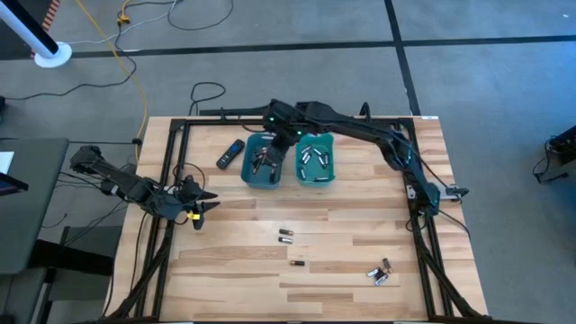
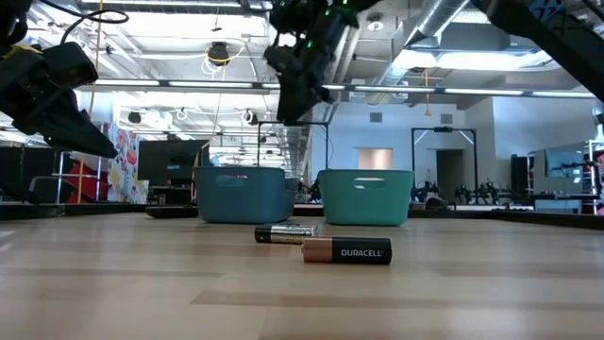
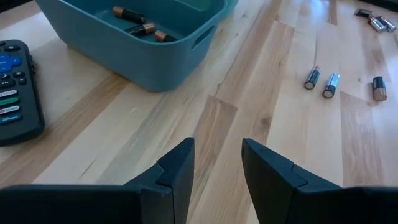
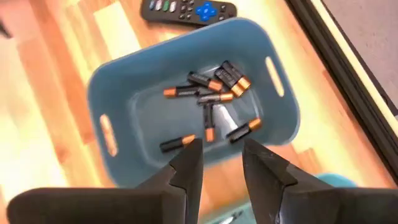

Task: Sort batteries
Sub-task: Put the black battery into the blue bin

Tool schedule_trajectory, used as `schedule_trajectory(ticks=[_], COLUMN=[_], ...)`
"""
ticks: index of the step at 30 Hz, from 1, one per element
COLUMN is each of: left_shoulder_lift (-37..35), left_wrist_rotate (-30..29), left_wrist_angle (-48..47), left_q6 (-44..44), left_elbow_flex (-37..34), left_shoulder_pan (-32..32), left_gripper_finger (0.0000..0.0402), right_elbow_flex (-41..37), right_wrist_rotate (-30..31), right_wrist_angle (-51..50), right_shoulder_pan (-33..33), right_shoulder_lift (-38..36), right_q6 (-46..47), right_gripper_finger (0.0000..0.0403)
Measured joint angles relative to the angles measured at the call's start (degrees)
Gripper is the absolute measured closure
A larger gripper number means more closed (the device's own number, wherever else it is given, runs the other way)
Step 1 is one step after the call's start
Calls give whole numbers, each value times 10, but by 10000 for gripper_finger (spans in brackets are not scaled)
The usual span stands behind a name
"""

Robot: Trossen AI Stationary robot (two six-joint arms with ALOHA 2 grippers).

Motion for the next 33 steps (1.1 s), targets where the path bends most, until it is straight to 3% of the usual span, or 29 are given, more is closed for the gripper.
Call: schedule_trajectory(ticks=[15, 18, 24, 33], left_shoulder_lift=[0, 0, 0, 41], left_wrist_rotate=[1, 1, 1, 1], left_wrist_angle=[1, 5, 78, 194], left_q6=[-7, -2, 45, 95], left_elbow_flex=[0, 0, 0, 0], left_shoulder_pan=[0, 0, 0, 0], left_gripper_finger=[274, 274, 274, 274], right_elbow_flex=[-1, -35, -217, -573], right_wrist_rotate=[75, 138, 241, 248], right_wrist_angle=[-151, -164, -132, 133], right_shoulder_pan=[124, 176, 277, 403], right_shoulder_lift=[-137, -172, -282, -441], right_q6=[58, 83, 209, 399], right_gripper_finger=[276, 276, 276, 276])
